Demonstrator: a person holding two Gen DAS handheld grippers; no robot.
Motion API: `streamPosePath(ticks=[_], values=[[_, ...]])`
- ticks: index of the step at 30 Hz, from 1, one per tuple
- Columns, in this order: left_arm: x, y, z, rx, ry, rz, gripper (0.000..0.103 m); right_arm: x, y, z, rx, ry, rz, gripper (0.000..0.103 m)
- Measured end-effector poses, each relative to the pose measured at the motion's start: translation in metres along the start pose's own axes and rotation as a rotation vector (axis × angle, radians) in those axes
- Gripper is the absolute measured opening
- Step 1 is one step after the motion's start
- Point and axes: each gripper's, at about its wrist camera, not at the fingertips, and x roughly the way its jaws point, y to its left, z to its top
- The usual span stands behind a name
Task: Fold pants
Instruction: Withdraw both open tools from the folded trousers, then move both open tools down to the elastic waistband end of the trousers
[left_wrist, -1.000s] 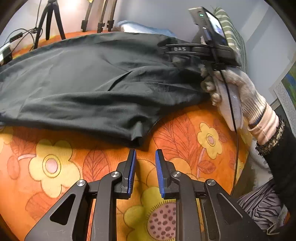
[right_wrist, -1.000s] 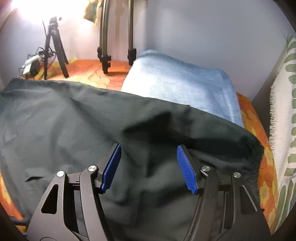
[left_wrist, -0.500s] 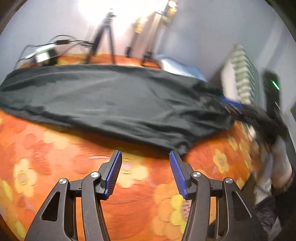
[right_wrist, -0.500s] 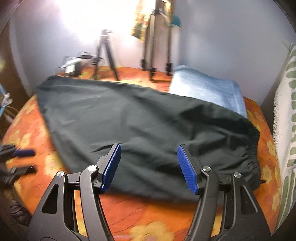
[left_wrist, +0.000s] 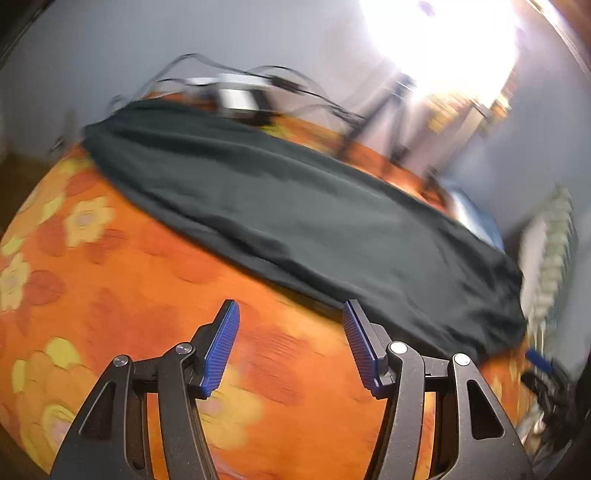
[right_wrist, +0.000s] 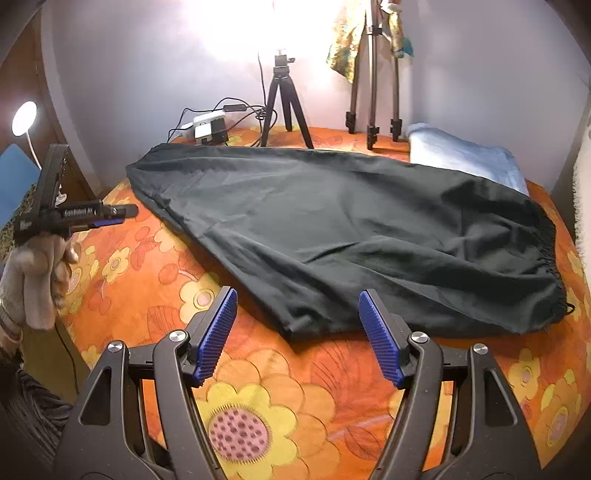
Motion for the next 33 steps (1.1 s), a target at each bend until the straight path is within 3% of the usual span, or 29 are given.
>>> streamPosePath(ticks=[10, 15, 22, 33], values=[[-0.007, 0.128, 0.082, -0.251, -0.117, 0.142, 0.058, 0.037, 0.028, 0.002, -0.027, 0.066, 0.098, 0.071], [0.014, 0.181, 0.115, -0.367, -0.121, 0.142, 0.058, 0.043, 0.037, 0.008, -0.035, 0.076, 0.119, 0.071], [0.051, 0.221, 0.142, -0.461, -0.112, 0.128, 0.058, 0.055, 0.038, 0.011, -0.013, 0.114, 0.131, 0.071], [0.084, 0.236, 0.155, -0.445, -0.125, 0.184, 0.058, 0.067, 0.029, 0.017, 0.069, 0.143, 0.157, 0.071]])
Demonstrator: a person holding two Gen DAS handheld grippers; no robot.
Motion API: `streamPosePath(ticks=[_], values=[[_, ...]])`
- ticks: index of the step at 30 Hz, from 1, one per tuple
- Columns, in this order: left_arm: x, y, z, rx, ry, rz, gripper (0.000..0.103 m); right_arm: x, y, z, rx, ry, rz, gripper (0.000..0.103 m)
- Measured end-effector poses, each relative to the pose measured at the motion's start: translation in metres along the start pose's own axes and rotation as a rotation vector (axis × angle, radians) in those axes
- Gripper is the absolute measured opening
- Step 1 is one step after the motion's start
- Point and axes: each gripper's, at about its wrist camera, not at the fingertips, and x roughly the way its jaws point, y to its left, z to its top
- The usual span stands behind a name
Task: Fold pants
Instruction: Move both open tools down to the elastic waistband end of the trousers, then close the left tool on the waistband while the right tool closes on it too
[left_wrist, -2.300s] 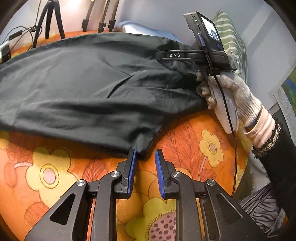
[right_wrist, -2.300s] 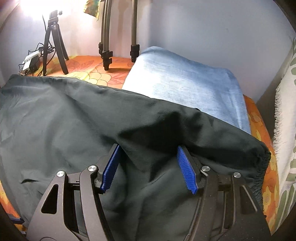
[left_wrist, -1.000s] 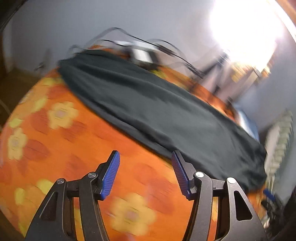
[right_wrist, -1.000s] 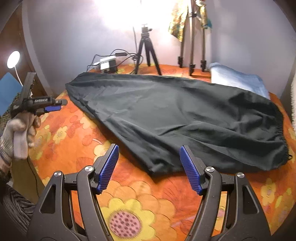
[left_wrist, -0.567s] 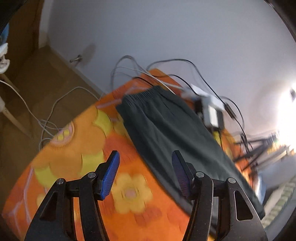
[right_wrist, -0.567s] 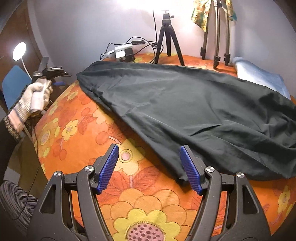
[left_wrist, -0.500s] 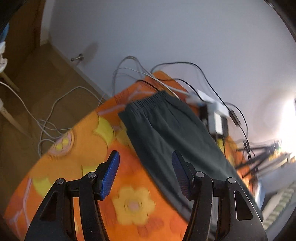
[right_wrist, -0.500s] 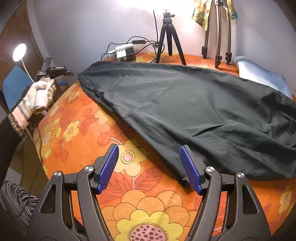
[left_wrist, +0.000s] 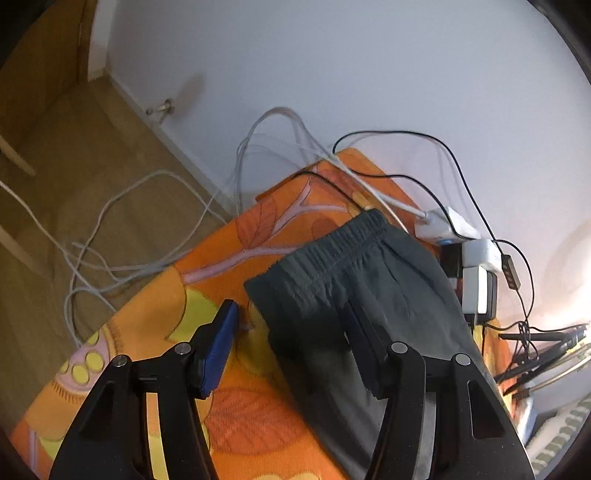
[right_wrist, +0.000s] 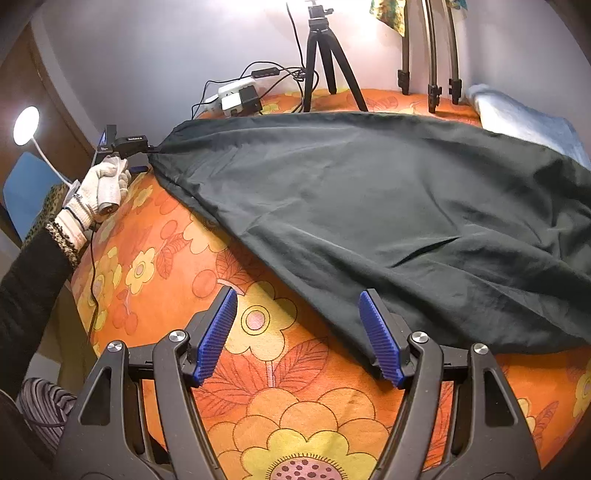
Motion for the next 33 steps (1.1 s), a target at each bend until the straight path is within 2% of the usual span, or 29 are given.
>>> streamPosePath(ticks=[4, 5, 6, 7, 9, 12, 16, 18, 20, 25, 28, 33], values=[[0.002, -0.004, -0.002, 0.034, -0.038, 0.011, 0.055, -0.001, -0.002, 0.007, 0.017, -0.015, -0.013, 0.071], [0.003, -0.005, -0.003, 0.042, -0.048, 0.017, 0.050, -0.002, -0.002, 0.011, 0.015, -0.020, -0.020, 0.071], [0.003, -0.006, -0.004, 0.051, -0.060, 0.025, 0.035, -0.001, -0.001, 0.016, 0.013, -0.026, -0.026, 0.071], [0.005, -0.006, -0.005, 0.060, -0.062, 0.021, 0.028, 0.000, 0.001, 0.024, 0.006, -0.027, -0.027, 0.071], [0.005, -0.005, -0.007, 0.070, -0.086, 0.015, 0.020, 0.005, 0.003, 0.042, -0.014, -0.019, -0.018, 0.071], [0.002, -0.005, -0.008, 0.085, -0.109, -0.014, 0.012, 0.015, 0.031, 0.077, -0.073, -0.037, 0.010, 0.071], [-0.015, -0.012, -0.011, 0.142, -0.160, -0.062, 0.011, 0.036, 0.079, 0.123, -0.177, -0.082, 0.026, 0.071], [-0.021, -0.018, -0.015, 0.182, -0.176, -0.082, 0.010, 0.056, 0.107, 0.147, -0.227, -0.077, 0.053, 0.071], [-0.027, -0.022, -0.019, 0.209, -0.191, -0.103, 0.010, 0.079, 0.134, 0.175, -0.255, -0.053, 0.090, 0.071], [-0.030, -0.023, -0.028, 0.231, -0.205, -0.170, 0.010, 0.143, 0.183, 0.246, -0.227, 0.011, 0.167, 0.071], [-0.031, -0.026, -0.035, 0.252, -0.203, -0.211, 0.010, 0.188, 0.214, 0.275, -0.228, 0.067, 0.181, 0.071], [-0.034, -0.023, -0.034, 0.245, -0.217, -0.267, 0.010, 0.260, 0.254, 0.302, -0.206, 0.159, 0.181, 0.071]])
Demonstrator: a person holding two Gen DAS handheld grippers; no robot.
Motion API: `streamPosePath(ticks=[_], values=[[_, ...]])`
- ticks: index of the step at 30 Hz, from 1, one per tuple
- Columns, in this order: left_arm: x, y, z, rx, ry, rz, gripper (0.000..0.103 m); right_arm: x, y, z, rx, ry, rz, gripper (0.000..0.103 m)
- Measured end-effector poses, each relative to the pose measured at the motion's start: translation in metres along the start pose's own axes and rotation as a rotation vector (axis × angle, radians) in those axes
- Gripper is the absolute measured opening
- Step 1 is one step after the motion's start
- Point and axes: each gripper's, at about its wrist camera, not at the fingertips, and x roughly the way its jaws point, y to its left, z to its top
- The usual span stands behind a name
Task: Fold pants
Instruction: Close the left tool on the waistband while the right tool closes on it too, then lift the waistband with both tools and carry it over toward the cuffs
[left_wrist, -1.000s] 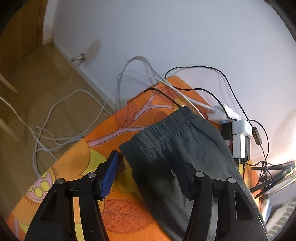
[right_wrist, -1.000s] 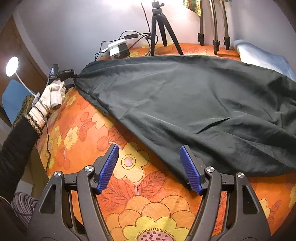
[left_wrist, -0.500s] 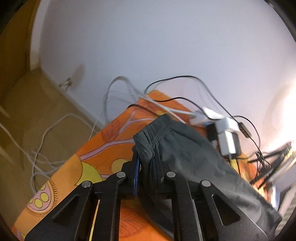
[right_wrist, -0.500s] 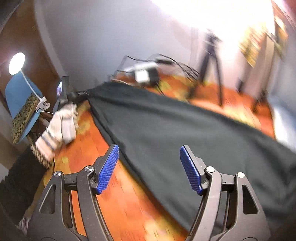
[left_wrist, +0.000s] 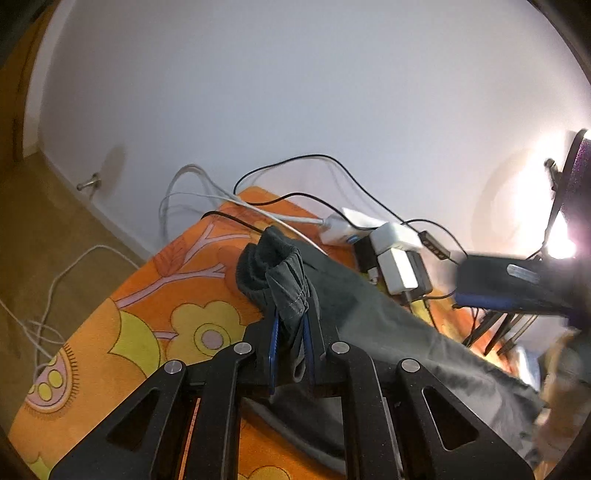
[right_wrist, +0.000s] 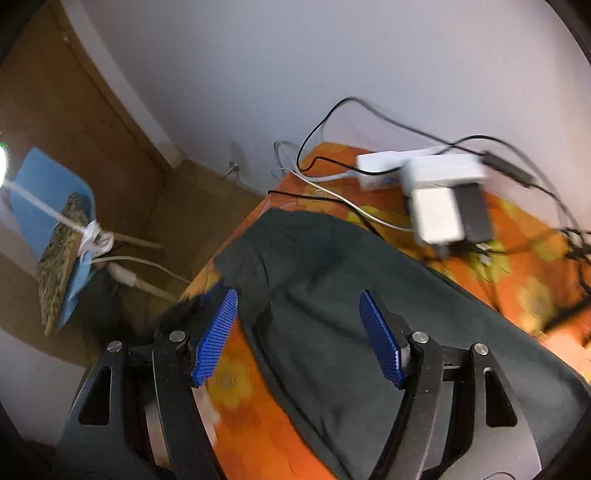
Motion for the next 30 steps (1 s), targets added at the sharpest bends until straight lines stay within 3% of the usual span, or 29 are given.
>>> streamPosePath(ticks=[9, 17, 22, 24, 25, 30], values=[[0.002, -0.002, 0.001, 0.014, 0.010, -0.038, 0.010, 0.090, 0.003, 0.045, 0.146, 0.106, 0.042, 0.071], [0.003, 0.001, 0.001, 0.000, 0.023, -0.041, 0.009, 0.134, 0.002, 0.042, 0.172, 0.215, 0.056, 0.071], [0.004, 0.000, 0.002, 0.006, 0.027, -0.043, 0.009, 0.140, 0.003, 0.042, 0.137, 0.245, 0.064, 0.069], [0.003, 0.000, 0.001, 0.010, 0.026, -0.048, 0.009, 0.139, 0.005, 0.041, 0.113, 0.245, 0.057, 0.043], [0.003, -0.002, 0.000, 0.015, 0.031, -0.052, 0.009, 0.137, 0.006, 0.040, 0.111, 0.244, 0.066, 0.036], [-0.006, -0.016, -0.007, 0.079, 0.016, -0.056, 0.009, 0.109, 0.001, 0.033, 0.119, 0.159, 0.099, 0.028]])
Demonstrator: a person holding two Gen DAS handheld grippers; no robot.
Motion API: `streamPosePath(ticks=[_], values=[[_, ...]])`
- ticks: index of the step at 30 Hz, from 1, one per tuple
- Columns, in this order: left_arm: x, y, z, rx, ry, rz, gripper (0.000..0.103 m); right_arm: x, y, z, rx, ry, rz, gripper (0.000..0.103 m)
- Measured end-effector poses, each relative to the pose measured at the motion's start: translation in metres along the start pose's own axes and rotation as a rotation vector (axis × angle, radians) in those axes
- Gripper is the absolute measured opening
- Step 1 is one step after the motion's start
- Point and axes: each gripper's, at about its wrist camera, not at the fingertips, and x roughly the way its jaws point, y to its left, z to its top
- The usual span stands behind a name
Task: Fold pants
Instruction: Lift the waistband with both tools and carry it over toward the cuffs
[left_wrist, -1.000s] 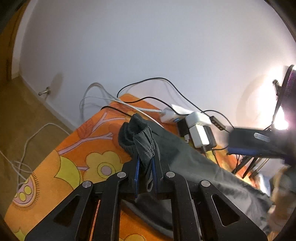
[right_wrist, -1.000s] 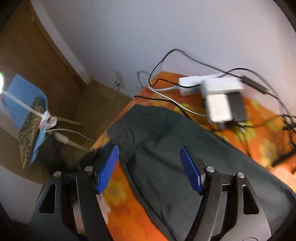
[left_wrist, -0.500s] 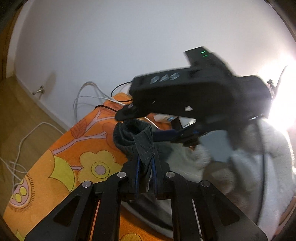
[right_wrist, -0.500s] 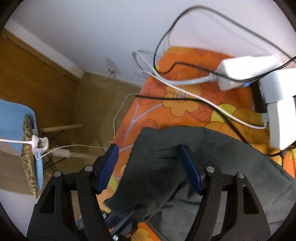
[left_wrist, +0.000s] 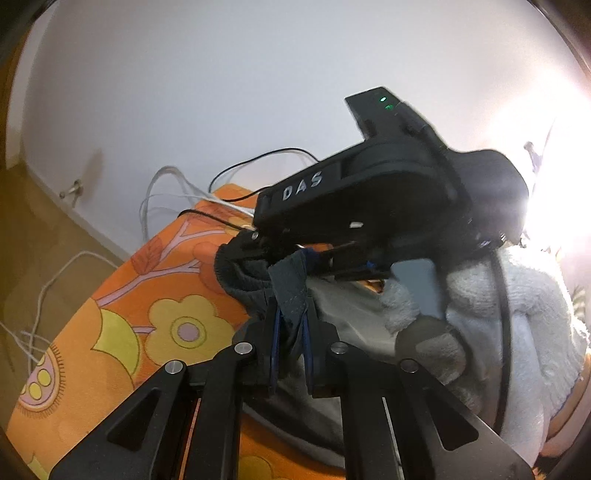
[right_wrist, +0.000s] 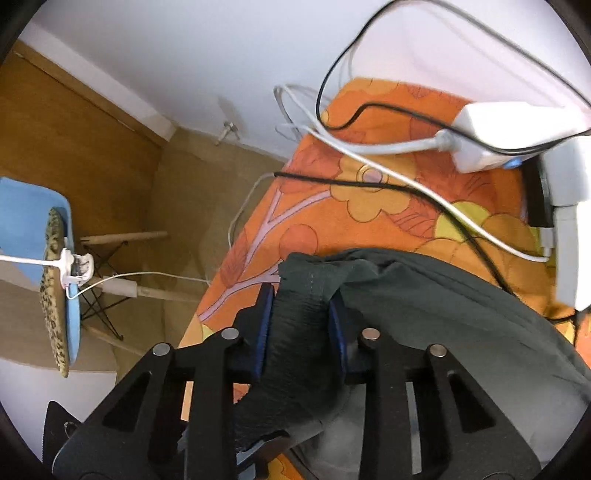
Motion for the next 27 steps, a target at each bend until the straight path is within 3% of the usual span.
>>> streamPosePath(ticks=[9, 16, 21, 24, 27], values=[[-0.028, -0.074, -0.019, 0.129, 0.020, -0.098, 0.009, -0.099, -0.028, -0.058, 0.028, -0.199, 0.004, 0.027], [-0.064, -0.144, -0.030, 0.227, 0.033, -0.152, 0.009, -0.182, -0.062, -0.105, 0.081, -0.295, 0.027, 0.027], [-0.082, -0.161, -0.049, 0.222, 0.050, -0.174, 0.009, -0.198, -0.066, -0.128, 0.074, -0.268, 0.000, 0.027], [-0.078, -0.150, -0.064, 0.192, 0.079, -0.173, 0.009, -0.185, -0.063, -0.138, 0.039, -0.206, -0.032, 0.027], [-0.066, -0.132, -0.075, 0.097, 0.130, -0.186, 0.009, -0.159, -0.060, -0.142, 0.013, -0.148, -0.113, 0.027]])
